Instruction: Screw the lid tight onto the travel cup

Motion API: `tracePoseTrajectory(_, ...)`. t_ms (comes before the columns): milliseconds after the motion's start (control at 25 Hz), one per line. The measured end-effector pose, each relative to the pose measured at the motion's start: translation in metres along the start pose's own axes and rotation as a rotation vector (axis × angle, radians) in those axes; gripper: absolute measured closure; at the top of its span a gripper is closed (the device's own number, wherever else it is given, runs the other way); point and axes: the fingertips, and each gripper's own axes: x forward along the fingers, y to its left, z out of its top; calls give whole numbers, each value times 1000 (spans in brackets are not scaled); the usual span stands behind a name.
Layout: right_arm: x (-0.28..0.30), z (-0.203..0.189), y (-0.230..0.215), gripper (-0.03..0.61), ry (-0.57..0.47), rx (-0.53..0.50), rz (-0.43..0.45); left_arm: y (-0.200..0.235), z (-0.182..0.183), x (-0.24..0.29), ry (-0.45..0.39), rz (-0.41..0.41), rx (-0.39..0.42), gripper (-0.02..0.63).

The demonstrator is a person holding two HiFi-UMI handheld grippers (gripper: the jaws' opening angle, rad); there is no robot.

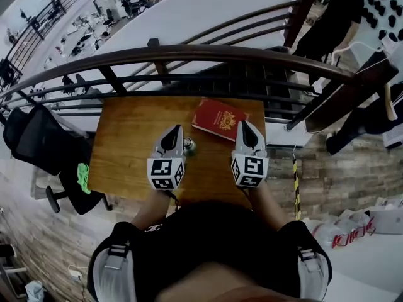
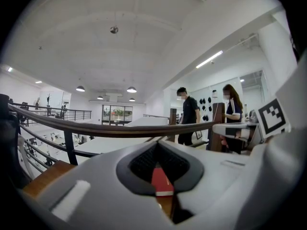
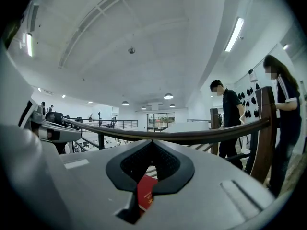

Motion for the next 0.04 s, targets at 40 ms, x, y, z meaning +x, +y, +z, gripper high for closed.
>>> tracePoseTrajectory(40, -1, 0, 1, 575, -1, -1, 4, 0, 0, -1, 0, 1, -1, 560)
